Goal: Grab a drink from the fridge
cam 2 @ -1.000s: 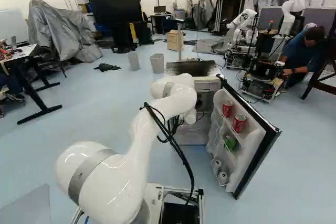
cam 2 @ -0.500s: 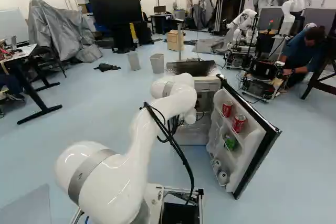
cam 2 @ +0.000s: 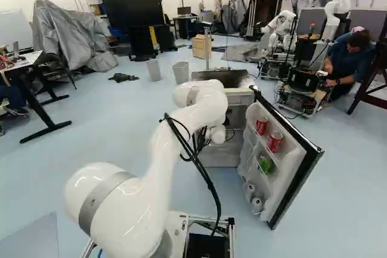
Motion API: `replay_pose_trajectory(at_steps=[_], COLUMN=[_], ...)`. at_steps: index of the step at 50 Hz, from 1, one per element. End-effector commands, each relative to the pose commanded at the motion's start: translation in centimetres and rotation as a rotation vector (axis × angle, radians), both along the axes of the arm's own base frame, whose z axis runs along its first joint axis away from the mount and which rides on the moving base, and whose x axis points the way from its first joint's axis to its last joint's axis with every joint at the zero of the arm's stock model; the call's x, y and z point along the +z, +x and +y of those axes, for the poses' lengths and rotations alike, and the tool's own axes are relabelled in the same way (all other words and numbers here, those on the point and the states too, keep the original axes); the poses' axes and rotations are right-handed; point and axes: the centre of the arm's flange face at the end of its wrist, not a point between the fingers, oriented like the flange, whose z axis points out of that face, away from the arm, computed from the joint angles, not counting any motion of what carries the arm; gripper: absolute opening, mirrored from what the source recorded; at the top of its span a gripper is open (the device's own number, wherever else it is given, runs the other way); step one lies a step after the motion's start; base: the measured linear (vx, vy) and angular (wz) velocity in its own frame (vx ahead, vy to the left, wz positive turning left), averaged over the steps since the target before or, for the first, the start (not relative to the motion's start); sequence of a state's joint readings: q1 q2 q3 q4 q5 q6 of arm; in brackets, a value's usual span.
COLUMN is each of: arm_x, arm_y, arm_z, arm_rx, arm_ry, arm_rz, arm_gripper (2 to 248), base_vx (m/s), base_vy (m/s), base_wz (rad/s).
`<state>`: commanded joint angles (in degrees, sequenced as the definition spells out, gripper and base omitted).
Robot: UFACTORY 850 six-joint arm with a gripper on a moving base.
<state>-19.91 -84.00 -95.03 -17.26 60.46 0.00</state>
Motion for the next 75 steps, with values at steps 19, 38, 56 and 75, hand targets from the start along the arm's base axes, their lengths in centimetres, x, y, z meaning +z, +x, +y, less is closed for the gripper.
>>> replay_pose_trajectory(at_steps=[19, 38, 56, 75], arm_x=[2.2, 5.9, 9.3, 12.7], arm_y=[-3.0, -6.1, -9.3, -12.8], arm_z=[0.7, 1.5, 2.4, 3.5], arm_rx=[-0.005, -0.010, -0.014, -0.018], arm_ry=[0.020, 0.035, 0.046, 0.057], arm_rz=[0.054, 0.094, 0.125, 0.152], arm_gripper=[92, 92, 92, 92], base_vx=[0.000, 0.000, 0.000, 0.000], base_vy=[0.000, 0.000, 0.000, 0.000], base_wz=[0.000, 0.000, 0.000, 0.000])
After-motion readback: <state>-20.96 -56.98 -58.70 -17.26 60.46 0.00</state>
